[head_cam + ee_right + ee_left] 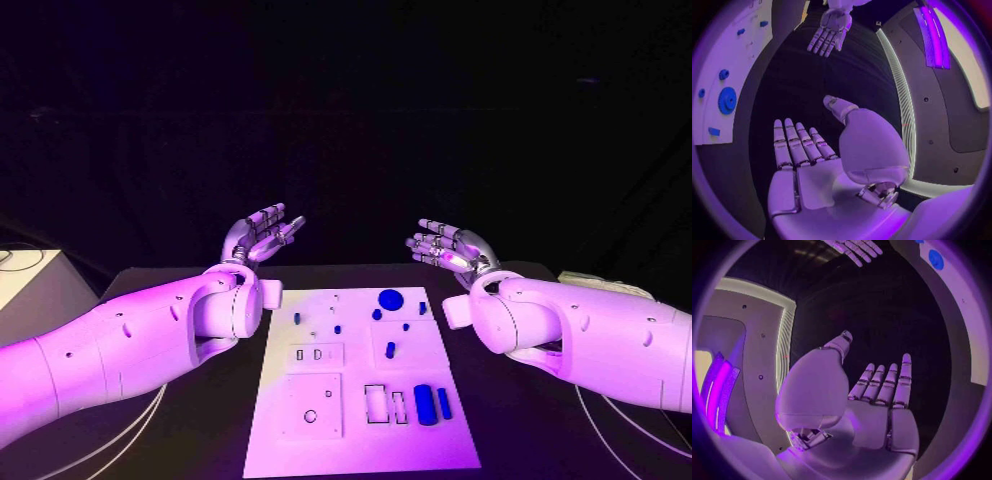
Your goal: Assemble the parts on the task board
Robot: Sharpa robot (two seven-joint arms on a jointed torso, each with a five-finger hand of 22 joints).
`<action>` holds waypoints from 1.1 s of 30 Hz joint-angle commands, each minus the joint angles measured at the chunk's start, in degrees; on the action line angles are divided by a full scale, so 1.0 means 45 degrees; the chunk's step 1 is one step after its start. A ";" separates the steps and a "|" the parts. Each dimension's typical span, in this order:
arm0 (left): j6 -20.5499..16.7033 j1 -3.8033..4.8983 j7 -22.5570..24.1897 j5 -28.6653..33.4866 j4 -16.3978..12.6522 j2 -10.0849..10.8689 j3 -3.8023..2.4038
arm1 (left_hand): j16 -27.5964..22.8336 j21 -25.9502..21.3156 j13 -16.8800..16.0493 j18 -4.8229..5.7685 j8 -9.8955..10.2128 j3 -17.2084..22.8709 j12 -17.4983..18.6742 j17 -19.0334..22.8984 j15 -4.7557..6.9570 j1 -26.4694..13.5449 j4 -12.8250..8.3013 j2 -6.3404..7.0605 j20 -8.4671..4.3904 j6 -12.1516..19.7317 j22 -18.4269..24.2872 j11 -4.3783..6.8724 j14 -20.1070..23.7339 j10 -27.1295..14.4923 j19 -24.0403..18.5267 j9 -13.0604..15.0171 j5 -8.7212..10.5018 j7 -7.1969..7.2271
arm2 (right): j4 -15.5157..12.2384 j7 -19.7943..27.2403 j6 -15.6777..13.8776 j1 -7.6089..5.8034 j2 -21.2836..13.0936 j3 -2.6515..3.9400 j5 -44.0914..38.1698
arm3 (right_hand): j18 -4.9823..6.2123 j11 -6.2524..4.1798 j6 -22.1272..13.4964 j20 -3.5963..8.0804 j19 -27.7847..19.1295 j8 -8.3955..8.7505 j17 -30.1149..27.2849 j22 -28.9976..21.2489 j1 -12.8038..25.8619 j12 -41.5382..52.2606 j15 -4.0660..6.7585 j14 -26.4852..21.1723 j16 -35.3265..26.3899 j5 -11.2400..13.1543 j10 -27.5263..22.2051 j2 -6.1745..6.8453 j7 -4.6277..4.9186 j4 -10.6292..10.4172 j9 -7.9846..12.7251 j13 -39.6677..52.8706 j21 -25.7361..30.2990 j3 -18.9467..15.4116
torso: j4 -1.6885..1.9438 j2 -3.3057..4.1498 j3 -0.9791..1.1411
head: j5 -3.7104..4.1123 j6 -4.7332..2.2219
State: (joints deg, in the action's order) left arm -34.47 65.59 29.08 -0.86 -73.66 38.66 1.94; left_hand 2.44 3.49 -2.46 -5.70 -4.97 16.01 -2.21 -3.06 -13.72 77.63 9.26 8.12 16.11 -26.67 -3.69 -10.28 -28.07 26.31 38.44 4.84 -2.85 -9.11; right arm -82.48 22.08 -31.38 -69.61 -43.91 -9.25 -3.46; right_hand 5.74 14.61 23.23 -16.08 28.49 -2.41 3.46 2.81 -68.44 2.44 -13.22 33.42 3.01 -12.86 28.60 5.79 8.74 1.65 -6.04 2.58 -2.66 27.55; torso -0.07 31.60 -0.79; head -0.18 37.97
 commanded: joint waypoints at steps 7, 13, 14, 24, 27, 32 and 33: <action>0.1817 0.0061 0.0123 -0.0432 -0.0738 0.0774 0.0015 | 0.0846 0.0535 -0.0179 -0.0655 -0.0381 0.0294 -0.0306 -0.0511 0.0428 0.0950 0.0328 -0.0139 0.0080 -0.1617 -0.0203 -0.0679 -0.3995 0.2617 0.1341 0.0236 -0.0054 -0.1138 | 0.0912 -0.1298 0.2197 -0.0635 -0.0018 -0.0281 -0.6690 | 0.0959 -0.0409 0.4332 -0.0074 0.3881 -0.1012 0.0471 0.0346 -0.1473 0.0480 0.0567 0.4229 0.0839 0.0083 0.4908 0.0085 0.1519 0.0696 -0.0718 0.0271 -0.0868 0.0575 | -0.0018 0.0333 -0.0007 | -0.0043 0.0398; 0.1899 0.0068 0.0111 -0.0526 -0.1718 0.1510 0.0013 | 0.1781 0.1494 -0.0314 -0.1083 -0.1112 0.0729 -0.0862 -0.1059 0.1022 0.0843 0.0017 -0.0219 -0.0138 -0.4429 -0.0534 -0.0263 -0.6077 0.6077 0.2968 0.0666 -0.0054 -0.1126 | 0.1009 -0.1985 0.2139 -0.0994 0.0052 -0.0270 -1.0140 | 0.1070 -0.0948 0.6427 0.0454 0.5549 -0.1544 0.0681 0.0504 -0.1561 0.0473 0.1198 0.5992 0.1400 0.0167 0.6777 0.0350 0.1055 0.0767 -0.0939 0.0226 -0.1605 0.1090 | -0.0035 0.0696 -0.0008 | -0.0077 0.0304; 0.1896 0.0069 0.0103 -0.0540 -0.1870 0.1609 0.0012 | 0.1861 0.1583 -0.0319 -0.1083 -0.1163 0.0802 -0.0905 -0.1148 0.1085 0.0824 -0.0024 -0.0212 -0.0197 -0.4569 -0.0567 -0.0209 -0.6256 0.6279 0.3093 0.0681 -0.0046 -0.1088 | 0.1006 -0.2104 0.2167 -0.1047 0.0055 -0.0269 -1.0615 | 0.1058 -0.1008 0.6606 0.0534 0.5717 -0.1590 0.0706 0.0520 -0.1544 0.0443 0.1282 0.6189 0.1445 0.0178 0.7019 0.0396 0.0996 0.0742 -0.0948 0.0224 -0.1689 0.1135 | -0.0024 0.0749 -0.0012 | -0.0062 0.0305; 0.2036 0.0080 -0.0051 -0.0617 -0.3779 0.2797 0.0004 | 0.3266 0.3072 -0.0360 -0.1055 -0.1665 0.2308 -0.0849 -0.2948 0.1894 0.0424 -0.0422 0.0314 -0.1039 -0.5701 -0.1279 0.0379 -0.8335 0.8202 0.4539 0.0829 -0.0046 -0.0671 | 0.0741 -0.3768 0.2583 -0.1525 0.0110 -0.0266 -1.5431 | 0.1039 -0.1828 0.7966 0.1867 0.8234 -0.1897 0.1876 0.1677 -0.1781 0.0353 0.2492 0.9542 0.2867 0.0275 0.9189 0.0675 0.0342 0.0727 -0.1055 0.0269 -0.3998 0.0323 | 0.0144 0.1420 -0.0066 | 0.0040 0.0106; 0.2180 0.0084 -0.0085 -0.0620 -0.4257 0.3111 0.0002 | 0.3789 0.3557 -0.0352 -0.1035 -0.1654 0.2602 -0.0650 -0.3582 0.1994 0.0248 -0.0571 0.0435 -0.1193 -0.5713 -0.1573 0.0422 -0.8547 0.8322 0.4674 0.0849 -0.0044 -0.0644 | 0.0632 -0.4158 0.2702 -0.1566 0.0130 -0.0266 -1.6386 | 0.1014 -0.2091 0.8303 0.2358 0.8864 -0.1852 0.2693 0.2503 -0.1878 0.0292 0.2822 1.0792 0.3736 0.0161 0.9708 0.0726 0.0135 0.0751 -0.1078 0.0283 -0.5299 0.0042 | 0.0183 0.1598 -0.0085 | 0.0087 0.0068; 0.2396 0.0087 -0.0145 -0.0622 -0.4933 0.3556 -0.0001 | 0.5150 0.4610 -0.0362 -0.1005 -0.1657 0.2946 -0.0401 -0.4882 0.2128 -0.0050 -0.0897 0.0529 -0.1390 -0.5758 -0.2277 0.0488 -0.8542 0.8512 0.4615 0.0905 -0.0043 -0.0597 | 0.0539 -0.4814 0.2866 -0.1587 0.0263 -0.0268 -1.7735 | 0.0998 -0.2320 0.8581 0.2630 0.8799 -0.1526 0.4628 0.3944 -0.1787 0.0255 0.3080 1.1096 0.5802 0.0079 1.0197 0.0973 0.0015 0.0611 -0.1093 0.0358 -0.7197 0.0279 | 0.0236 0.1849 -0.0090 | 0.0150 -0.0016; 0.2433 0.0087 -0.0162 -0.0623 -0.5045 0.3629 -0.0002 | 0.5525 0.4871 -0.0363 -0.1006 -0.1660 0.3002 -0.0382 -0.5171 0.2157 -0.0105 -0.0960 0.0535 -0.1426 -0.5771 -0.2456 0.0504 -0.8553 0.8540 0.4592 0.0919 -0.0048 -0.0585 | 0.0533 -0.4927 0.2884 -0.1584 0.0293 -0.0269 -1.7928 | 0.1002 -0.2325 0.8596 0.2624 0.8820 -0.1487 0.4888 0.4100 -0.1766 0.0259 0.3122 1.1145 0.6129 0.0079 1.0228 0.1013 -0.0014 0.0579 -0.1105 0.0375 -0.7396 0.0326 | 0.0244 0.1905 -0.0096 | 0.0154 -0.0038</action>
State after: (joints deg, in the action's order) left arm -25.86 65.87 28.54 -3.18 -95.61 54.76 2.00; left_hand 26.66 24.94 -4.11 -9.71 -12.22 29.27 -4.16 -25.76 -4.34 77.64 4.98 10.43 10.00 -52.38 -14.43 -7.93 -66.73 64.38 59.16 8.94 -2.88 -11.81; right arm -79.92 3.84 -20.41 -76.70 -42.77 -10.48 -75.45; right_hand 9.76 5.66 59.52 -6.22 65.54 -10.18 17.16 14.80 -76.33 4.10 -1.21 78.75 21.37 -11.93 70.98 8.91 9.71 4.74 -10.72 3.91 -26.69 29.15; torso 0.81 39.12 -1.16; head 0.43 37.99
